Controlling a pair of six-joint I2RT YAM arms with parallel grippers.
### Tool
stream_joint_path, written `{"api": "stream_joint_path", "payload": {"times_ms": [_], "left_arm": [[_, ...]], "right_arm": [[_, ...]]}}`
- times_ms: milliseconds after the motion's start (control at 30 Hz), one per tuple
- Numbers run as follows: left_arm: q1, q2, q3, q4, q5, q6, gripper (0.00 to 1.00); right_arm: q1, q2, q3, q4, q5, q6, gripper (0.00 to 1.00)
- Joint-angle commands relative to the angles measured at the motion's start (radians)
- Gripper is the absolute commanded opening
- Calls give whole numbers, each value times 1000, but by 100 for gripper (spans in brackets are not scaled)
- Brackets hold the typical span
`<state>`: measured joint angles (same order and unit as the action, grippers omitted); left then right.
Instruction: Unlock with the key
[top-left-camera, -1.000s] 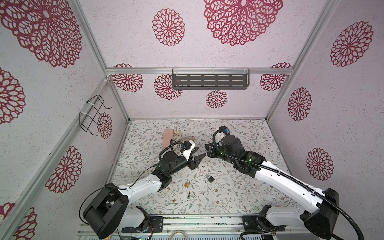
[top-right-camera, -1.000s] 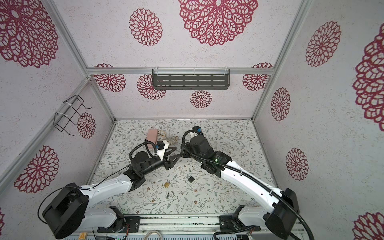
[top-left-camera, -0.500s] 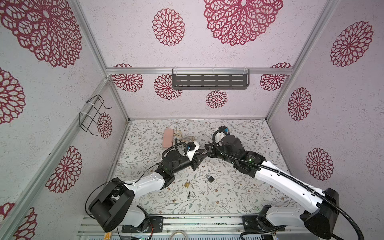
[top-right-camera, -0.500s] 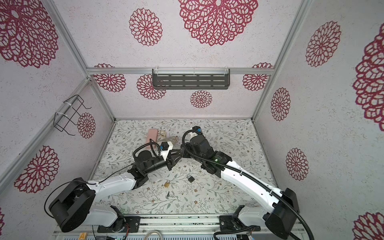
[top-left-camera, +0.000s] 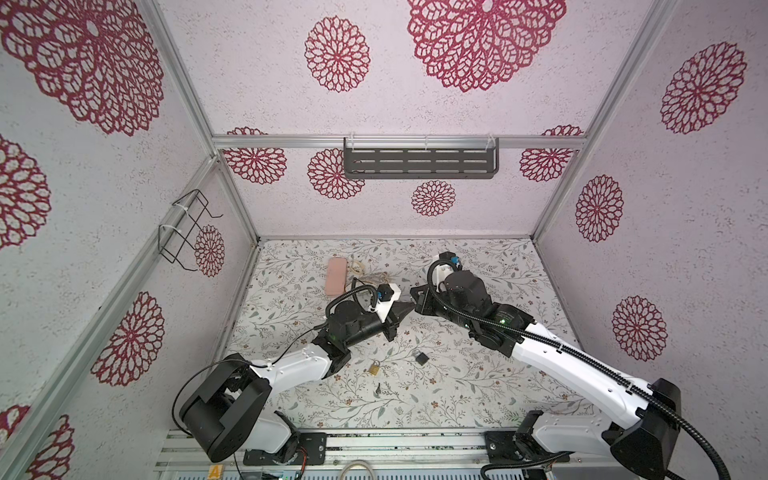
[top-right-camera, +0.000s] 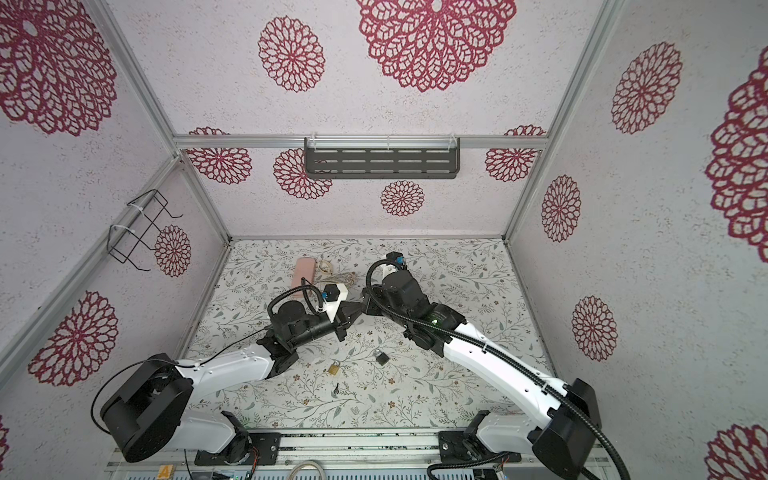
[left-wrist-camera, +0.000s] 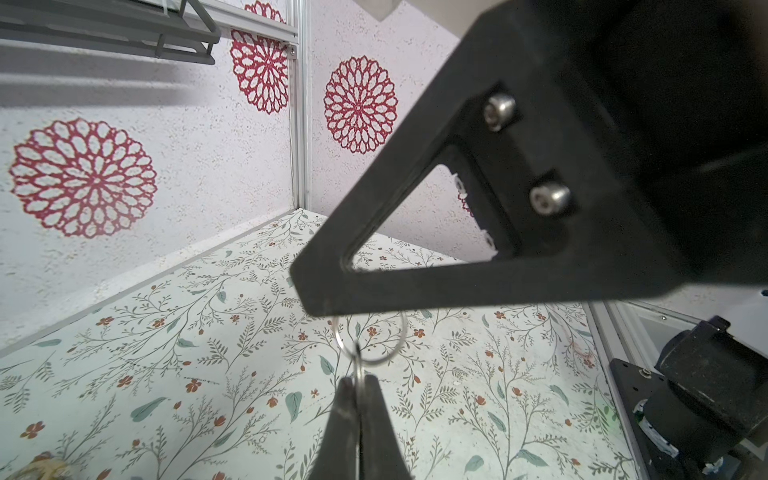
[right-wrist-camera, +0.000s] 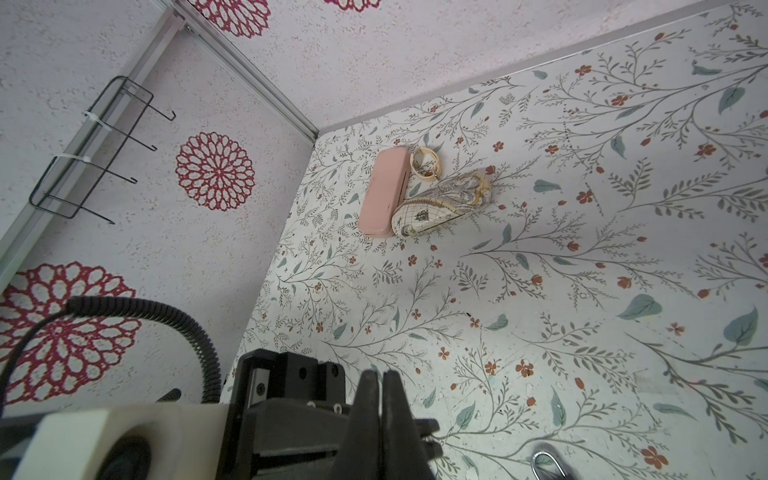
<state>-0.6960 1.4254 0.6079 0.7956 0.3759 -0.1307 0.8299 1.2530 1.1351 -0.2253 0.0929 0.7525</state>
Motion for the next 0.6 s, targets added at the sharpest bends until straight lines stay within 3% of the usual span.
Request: {"api": "stream_joint_path", "payload": {"times_ms": [0, 67, 300, 467, 567], "left_arm": [[-7, -15, 11, 4, 4, 28, 0], [-5, -30, 12, -22, 15, 36, 0], [11, -107, 57, -236, 114, 79, 0], [38, -134, 111, -375, 200, 100, 0], [57, -145, 134, -428, 249, 103, 0]], "right_arm": [[-10, -38, 0, 29, 10, -10, 0], [-15, -47, -5, 31, 8, -22, 0], [-84, -102, -47, 92, -106, -113, 27], [-146, -149, -134, 275, -386, -237, 47], [-160, -151, -150, 301, -509, -299, 48]]}}
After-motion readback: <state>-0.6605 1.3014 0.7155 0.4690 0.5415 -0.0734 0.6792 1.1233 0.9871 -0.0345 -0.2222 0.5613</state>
